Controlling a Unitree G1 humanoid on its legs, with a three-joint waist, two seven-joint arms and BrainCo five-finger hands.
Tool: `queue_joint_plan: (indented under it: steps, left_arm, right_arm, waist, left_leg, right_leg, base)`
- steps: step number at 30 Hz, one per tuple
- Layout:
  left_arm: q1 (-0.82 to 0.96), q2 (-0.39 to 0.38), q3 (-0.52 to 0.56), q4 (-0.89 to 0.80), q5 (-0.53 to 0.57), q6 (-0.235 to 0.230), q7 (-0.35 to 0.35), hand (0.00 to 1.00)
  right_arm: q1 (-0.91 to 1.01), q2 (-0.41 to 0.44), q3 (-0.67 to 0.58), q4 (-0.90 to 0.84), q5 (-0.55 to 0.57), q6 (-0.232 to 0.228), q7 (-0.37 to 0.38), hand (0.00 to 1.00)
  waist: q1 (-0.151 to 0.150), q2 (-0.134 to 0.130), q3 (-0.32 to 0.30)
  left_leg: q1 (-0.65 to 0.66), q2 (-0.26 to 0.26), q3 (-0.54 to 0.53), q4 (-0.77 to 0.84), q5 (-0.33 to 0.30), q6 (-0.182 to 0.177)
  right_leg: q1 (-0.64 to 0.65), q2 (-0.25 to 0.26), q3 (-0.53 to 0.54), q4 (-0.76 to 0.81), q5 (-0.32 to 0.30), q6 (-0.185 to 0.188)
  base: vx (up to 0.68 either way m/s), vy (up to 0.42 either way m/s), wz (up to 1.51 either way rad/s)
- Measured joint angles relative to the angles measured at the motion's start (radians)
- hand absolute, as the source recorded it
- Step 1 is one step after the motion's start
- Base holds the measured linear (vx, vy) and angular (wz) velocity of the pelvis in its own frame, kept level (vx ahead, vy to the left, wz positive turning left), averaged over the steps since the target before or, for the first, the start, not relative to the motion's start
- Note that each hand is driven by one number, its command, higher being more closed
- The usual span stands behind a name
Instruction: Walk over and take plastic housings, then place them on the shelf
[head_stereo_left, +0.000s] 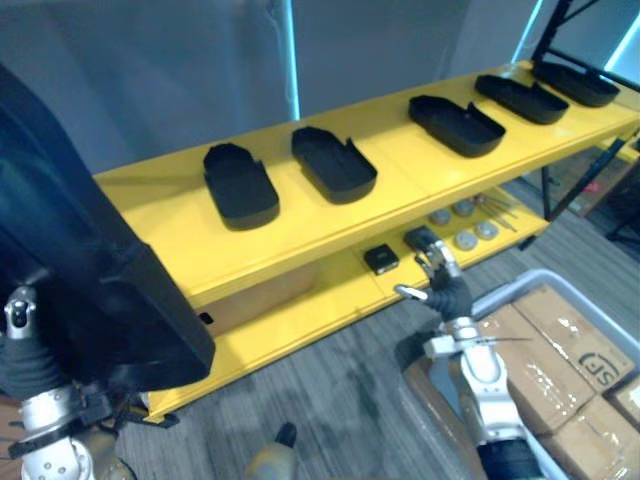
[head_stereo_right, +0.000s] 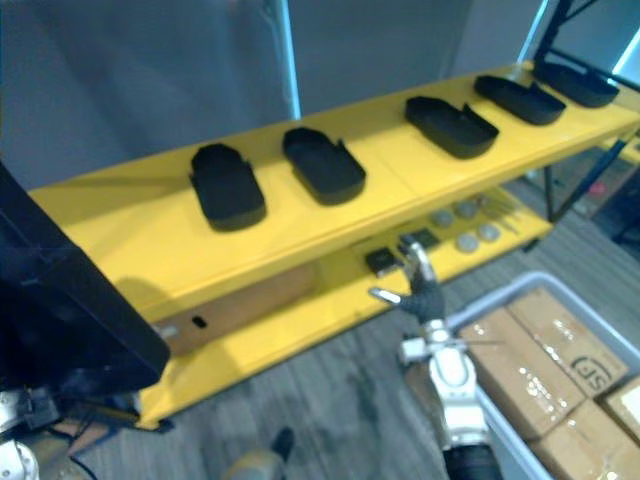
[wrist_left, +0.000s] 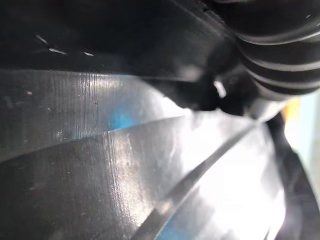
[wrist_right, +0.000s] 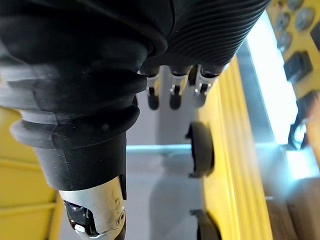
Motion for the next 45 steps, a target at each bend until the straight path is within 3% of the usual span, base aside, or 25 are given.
queue_joint_plan:
  steps: [3, 6, 7, 8, 9, 10, 11, 13, 14, 15, 16, 17, 19, 21, 23, 26, 31, 33, 34, 35, 37, 38, 39, 40, 45]
  left_arm:
    - [0.001, -0.001, 0.001, 0.025, 0.000, -0.004, 0.003, 1.00]
    - [0.003, -0.005, 0.016, 0.029, 0.000, -0.015, -0.013, 1.00]
    - [-0.011, -0.001, 0.025, 0.029, -0.001, -0.027, -0.029, 1.00]
    - [-0.032, 0.010, 0.024, 0.025, -0.001, -0.033, -0.037, 1.00]
    - [-0.036, 0.018, 0.021, 0.024, 0.000, -0.034, -0.037, 1.00]
    - [-0.043, 0.025, 0.018, 0.029, 0.000, -0.036, -0.035, 1.00]
    - [-0.046, 0.048, 0.012, 0.029, 0.000, -0.035, -0.026, 1.00]
    - [-0.075, 0.101, 0.001, 0.028, 0.009, -0.035, 0.012, 1.00]
    - [-0.092, 0.116, -0.002, 0.030, 0.016, -0.033, 0.025, 1.00]
    - [-0.140, 0.124, -0.017, 0.042, 0.023, -0.029, 0.051, 1.00]
    - [-0.182, 0.130, -0.031, 0.060, 0.022, -0.027, 0.062, 1.00]
    - [-0.246, 0.133, -0.058, 0.091, 0.023, -0.012, 0.081, 1.00]
    - [-0.300, 0.132, -0.096, 0.131, 0.022, 0.013, 0.110, 1.00]
    - [-0.301, 0.123, -0.114, 0.139, 0.029, 0.036, 0.130, 1.00]
    - [-0.235, 0.065, -0.130, 0.136, 0.027, 0.041, 0.139, 1.00]
    - [-0.189, 0.030, -0.153, 0.132, 0.030, 0.050, 0.140, 1.00]
    - [-0.138, 0.002, -0.156, 0.125, 0.029, 0.048, 0.141, 1.00]
    - [-0.150, -0.017, -0.187, 0.131, 0.030, 0.048, 0.140, 1.00]
    - [-0.161, -0.016, -0.208, 0.145, 0.030, 0.048, 0.132, 1.00]
    - [-0.164, -0.015, -0.227, 0.155, 0.029, 0.047, 0.120, 1.00]
    - [-0.185, -0.014, -0.272, 0.186, 0.031, 0.047, 0.105, 1.00]
    - [-0.184, -0.014, -0.281, 0.188, 0.031, 0.046, 0.102, 1.00]
    - [-0.183, -0.008, -0.281, 0.188, 0.028, 0.038, 0.099, 1.00]
    - [-0.184, -0.005, -0.275, 0.189, 0.027, 0.037, 0.097, 1.00]
    - [-0.149, -0.007, -0.275, 0.198, 0.021, 0.040, 0.070, 1.00]
  right_arm:
    - [0.001, 0.010, 0.010, -0.009, 0.000, -0.018, -0.003, 0.00]
    - [0.002, 0.031, 0.017, -0.024, 0.001, -0.018, -0.018, 0.00]
    - [0.003, 0.040, 0.016, -0.032, 0.001, -0.022, -0.029, 0.00]
    - [0.007, 0.054, 0.010, -0.032, -0.001, -0.037, -0.031, 0.00]
    - [0.013, 0.058, 0.008, -0.033, -0.002, -0.045, -0.031, 0.00]
    - [0.025, 0.048, 0.006, -0.046, -0.009, -0.058, -0.031, 0.00]
    - [0.040, 0.051, 0.012, -0.047, -0.010, -0.065, -0.029, 0.00]
    - [0.029, 0.053, 0.015, -0.044, -0.010, -0.068, -0.022, 0.00]
    - [0.021, 0.054, 0.015, -0.044, -0.010, -0.068, -0.019, 0.00]
    - [0.003, 0.048, 0.014, -0.044, -0.013, -0.075, -0.015, 0.00]
    - [-0.008, 0.041, 0.010, -0.048, -0.021, -0.085, -0.014, 0.00]
    - [-0.016, 0.027, 0.001, -0.066, -0.020, -0.094, -0.013, 0.00]
    - [-0.025, 0.001, -0.001, -0.089, -0.018, -0.106, -0.003, 0.00]
    - [-0.029, -0.022, -0.006, -0.118, -0.017, -0.108, 0.013, 0.00]
    - [-0.058, -0.063, -0.011, -0.118, 0.002, -0.107, 0.037, 0.00]
    - [-0.112, -0.083, -0.013, -0.117, 0.004, -0.107, 0.058, 0.00]
    - [-0.201, -0.071, 0.037, -0.118, 0.040, -0.107, 0.089, 0.00]
    - [-0.195, -0.047, 0.041, -0.117, 0.039, -0.101, 0.089, 0.00]
    - [-0.188, -0.030, 0.041, -0.117, 0.037, -0.094, 0.087, 0.00]
    - [-0.176, -0.023, 0.041, -0.120, 0.031, -0.093, 0.087, 0.00]
    - [-0.138, -0.047, 0.030, -0.133, 0.025, -0.096, 0.089, 0.00]
    - [-0.131, -0.058, 0.024, -0.128, 0.023, -0.097, 0.097, 0.00]
    - [-0.133, -0.063, 0.021, -0.117, 0.023, -0.108, 0.112, 0.00]
    - [-0.134, -0.061, 0.023, -0.110, 0.024, -0.117, 0.118, 0.00]
    - [-0.144, -0.043, 0.020, -0.094, 0.087, -0.150, 0.126, 0.00]
  waist:
    - [-0.001, 0.008, 0.005]
    - [0.000, -0.002, 0.011]
    - [0.000, -0.018, 0.019]
    - [0.000, -0.049, 0.028]
    - [0.002, -0.057, 0.025]
    - [-0.006, -0.045, 0.024]
    - [-0.008, -0.049, 0.014]
    - [-0.022, -0.045, 0.016]
    - [-0.030, -0.048, 0.015]
    - [-0.043, -0.044, 0.016]
    - [-0.061, -0.041, 0.016]
    - [-0.078, -0.042, 0.016]
    - [-0.098, -0.043, 0.014]
    - [-0.114, -0.062, 0.005]
    - [-0.103, -0.001, -0.025]
    - [-0.078, 0.040, -0.036]
    - [-0.060, 0.040, -0.037]
    - [-0.082, 0.042, -0.037]
    - [-0.095, 0.035, -0.036]
    - [-0.110, 0.031, -0.040]
    - [-0.144, 0.049, -0.050]
    - [-0.142, 0.058, -0.052]
    - [-0.135, 0.068, -0.051]
    - [-0.135, 0.061, -0.054]
    - [-0.141, 0.051, -0.060]
  left_leg:
    - [0.001, -0.005, -0.004, -0.021, 0.010, -0.016]
    - [0.000, -0.008, -0.005, -0.022, 0.013, -0.016]
    - [-0.003, -0.020, -0.003, -0.012, 0.008, -0.010]
    - [-0.006, -0.041, 0.032, 0.031, -0.016, 0.019]
    - [-0.014, -0.052, 0.064, 0.066, -0.040, 0.045]
    - [-0.022, -0.048, 0.069, 0.114, -0.076, 0.031]
    - [-0.014, -0.049, 0.068, 0.122, -0.091, 0.044]
    - [0.003, -0.030, 0.041, 0.112, -0.101, 0.065]
    - [0.004, -0.024, 0.029, 0.109, -0.102, 0.067]
    - [0.019, -0.002, 0.013, 0.094, -0.102, 0.068]
    - [0.025, 0.008, -0.012, 0.084, -0.102, 0.067]
    - [0.025, 0.011, -0.039, 0.079, -0.102, 0.066]
    - [0.023, 0.005, -0.080, 0.068, -0.098, 0.056]
    - [0.014, -0.031, -0.119, 0.069, -0.101, 0.031]
    - [-0.003, -0.008, -0.137, 0.078, -0.107, 0.012]
    - [-0.013, 0.020, -0.116, 0.083, -0.091, -0.014]
    - [0.012, 0.043, -0.012, 0.084, -0.083, -0.009]
    - [-0.002, 0.044, 0.151, 0.069, -0.064, 0.046]
    - [0.001, 0.062, 0.280, 0.059, -0.077, 0.146]
    - [0.002, 0.089, 0.413, 0.063, -0.087, 0.202]
    - [0.005, 0.123, 0.550, 0.071, -0.085, 0.220]
    - [0.006, 0.122, 0.556, 0.070, -0.056, 0.250]
    - [0.005, 0.118, 0.542, 0.072, -0.021, 0.201]
    - [0.004, 0.106, 0.534, 0.070, -0.011, 0.175]
    - [0.030, 0.057, 0.519, -0.057, 0.073, 0.082]
  right_leg:
    - [0.014, -0.003, -0.008, -0.011, -0.034, 0.056]
    - [0.017, -0.014, -0.017, 0.012, -0.066, 0.056]
    - [0.020, -0.035, -0.028, 0.038, -0.088, 0.045]
    - [0.033, -0.063, -0.037, 0.056, -0.107, 0.017]
    - [0.037, -0.071, -0.037, 0.085, -0.106, -0.004]
    - [-0.006, -0.102, 0.022, 0.229, -0.086, -0.078]
    - [-0.093, -0.131, 0.144, 0.379, -0.024, -0.125]
    - [-0.201, -0.133, 0.263, 0.539, 0.031, -0.133]
    - [-0.229, -0.115, 0.290, 0.558, -0.024, -0.121]
    - [-0.257, -0.044, 0.337, 0.507, -0.105, -0.107]
    - [-0.254, 0.019, 0.372, 0.405, -0.131, -0.099]
    - [-0.253, 0.088, 0.444, 0.261, -0.136, -0.089]
    - [-0.258, 0.149, 0.534, 0.104, -0.109, -0.057]
    - [-0.248, 0.150, 0.547, 0.049, -0.018, -0.041]
    - [-0.231, 0.178, 0.504, 0.022, -0.012, -0.029]
    - [-0.194, 0.209, 0.455, 0.000, -0.012, -0.036]
    - [-0.116, 0.223, 0.404, -0.029, -0.032, -0.068]
    - [-0.074, 0.213, 0.317, -0.046, -0.036, -0.074]
    - [-0.053, 0.200, 0.258, -0.044, -0.036, -0.074]
    - [-0.037, 0.190, 0.211, -0.044, -0.036, -0.074]
    - [-0.011, 0.170, 0.124, -0.014, -0.041, -0.072]
    - [-0.028, 0.151, 0.113, 0.046, -0.062, -0.067]
    - [-0.052, 0.128, 0.123, 0.104, -0.118, -0.077]
    - [-0.053, 0.123, 0.141, 0.105, -0.134, -0.079]
    - [-0.066, 0.095, 0.152, 0.125, -0.167, -0.036]
  base:
    - [-0.06, -0.034, 0.12]
    - [-0.06, -0.008, 0.17]
    - [-0.02, 0.067, 0.33]
    - [-0.01, 0.065, 0.31]
    - [0.04, 0.111, 0.29]
    - [0.02, 0.133, 0.17]
    - [0.02, 0.133, 0.15]
    - [0.09, 0.067, 0.15]
    - [0.15, 0.040, 0.26]
    - [0.12, 0.016, 0.38]
    - [0.13, 0.000, 0.64]
    - [0.08, -0.011, 0.69]
    - [0.10, -0.112, 0.81]
    - [0.17, -0.215, 0.82]
    - [0.20, -0.159, 0.56]
    - [0.16, -0.134, 0.55]
    - [0.09, -0.081, 0.39]
    - [0.04, -0.039, 1.04]
    - [0.02, -0.030, 1.30]
    - [0.03, -0.030, 1.52]
    - [0.05, 0.022, 1.62]
    - [0.00, 0.109, 1.05]
    - [-0.03, 0.103, 0.48]
    - [-0.03, 0.083, 0.47]
    - [-0.03, 0.009, 0.20]
